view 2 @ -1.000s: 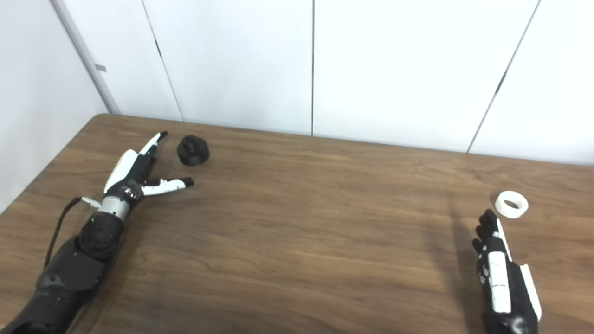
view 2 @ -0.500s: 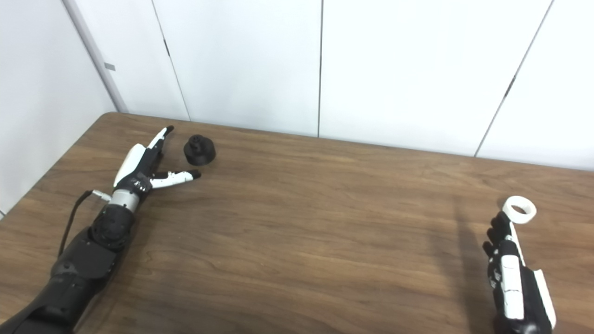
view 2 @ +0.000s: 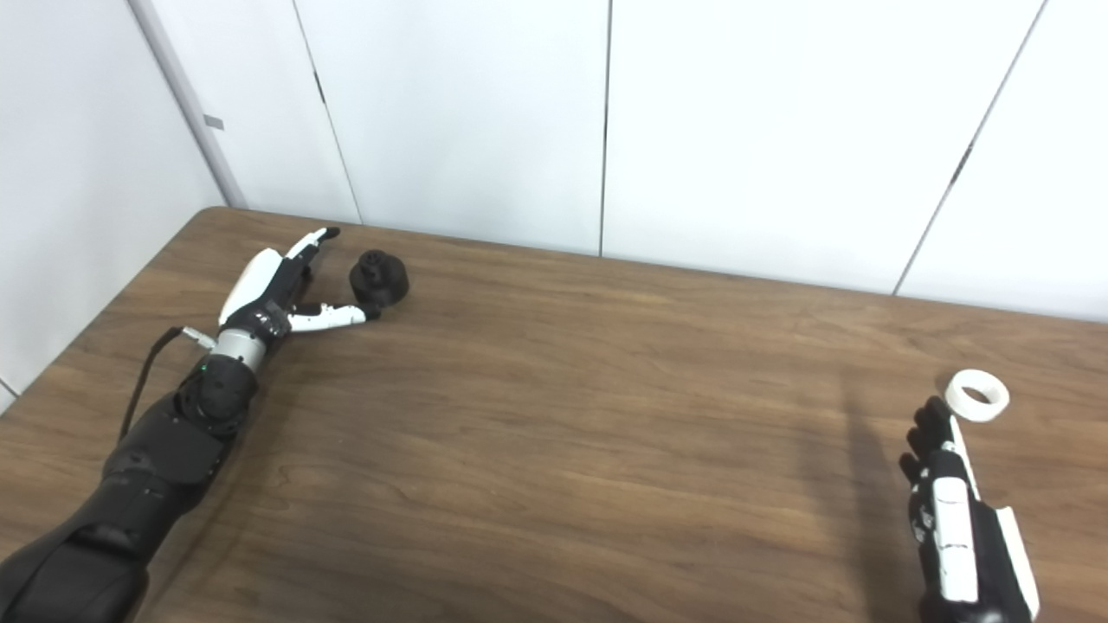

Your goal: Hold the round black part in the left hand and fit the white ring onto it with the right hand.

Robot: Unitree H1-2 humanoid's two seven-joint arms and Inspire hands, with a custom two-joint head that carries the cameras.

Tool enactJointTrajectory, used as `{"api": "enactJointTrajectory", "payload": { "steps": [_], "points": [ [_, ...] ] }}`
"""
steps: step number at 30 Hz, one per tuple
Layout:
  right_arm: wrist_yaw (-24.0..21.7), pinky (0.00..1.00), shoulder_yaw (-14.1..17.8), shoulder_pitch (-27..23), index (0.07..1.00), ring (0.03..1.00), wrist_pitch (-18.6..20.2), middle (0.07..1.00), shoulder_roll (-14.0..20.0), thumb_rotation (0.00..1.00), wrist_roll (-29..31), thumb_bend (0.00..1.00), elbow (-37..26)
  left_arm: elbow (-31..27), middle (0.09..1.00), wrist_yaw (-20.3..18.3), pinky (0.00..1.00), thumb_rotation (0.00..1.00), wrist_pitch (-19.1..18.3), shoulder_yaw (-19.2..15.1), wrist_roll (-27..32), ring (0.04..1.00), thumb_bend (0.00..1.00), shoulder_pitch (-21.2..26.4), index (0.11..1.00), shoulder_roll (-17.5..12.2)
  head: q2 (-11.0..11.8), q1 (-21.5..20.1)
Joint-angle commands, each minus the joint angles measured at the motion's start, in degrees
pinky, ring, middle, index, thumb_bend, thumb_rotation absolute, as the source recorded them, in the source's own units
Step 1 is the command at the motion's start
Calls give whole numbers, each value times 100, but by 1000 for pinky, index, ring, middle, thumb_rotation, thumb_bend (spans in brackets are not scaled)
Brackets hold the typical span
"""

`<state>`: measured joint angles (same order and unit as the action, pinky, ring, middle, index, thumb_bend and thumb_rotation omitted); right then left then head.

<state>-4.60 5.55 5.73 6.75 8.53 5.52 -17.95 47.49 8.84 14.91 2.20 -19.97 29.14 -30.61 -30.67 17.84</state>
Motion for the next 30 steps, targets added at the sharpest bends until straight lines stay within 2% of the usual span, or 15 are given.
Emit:
{"api": "enactJointTrajectory", "payload": {
  "steps": [1, 8, 17, 21, 30],
  "points": [
    [51, 1000, 14, -44, 1000, 1000, -43, 1000, -9, 1000, -27, 236, -294, 70, 972, -51, 879, 435, 35, 24, 12, 950, 1000, 214, 944, -206, -12, -19],
    [72, 1000, 1, 54, 1000, 1000, 26, 1000, -53, 1000, -62, 211, -514, 236, 960, -145, 896, 437, 22, 222, -130, 946, 1000, 354, 927, -361, -47, -103],
    [106, 1000, -49, 100, 1000, 1000, 251, 1000, -121, 1000, -183, 248, -816, 345, 950, -194, 854, 435, -15, 420, -218, 941, 1000, 430, 900, -519, -98, -171],
    [135, 1000, -52, 93, 1000, 1000, 359, 1000, -152, 1000, -183, 265, -929, 393, 941, -192, 866, 415, 33, 502, -298, 935, 1000, 433, 884, -537, -134, -237],
    [155, 1000, -105, 93, 1000, 1000, 466, 1000, -189, 1000, -234, 219, -1065, 717, 936, -162, 888, 391, 206, 655, -331, 936, 1000, 558, 853, -411, -206, -395]
  ]
}}
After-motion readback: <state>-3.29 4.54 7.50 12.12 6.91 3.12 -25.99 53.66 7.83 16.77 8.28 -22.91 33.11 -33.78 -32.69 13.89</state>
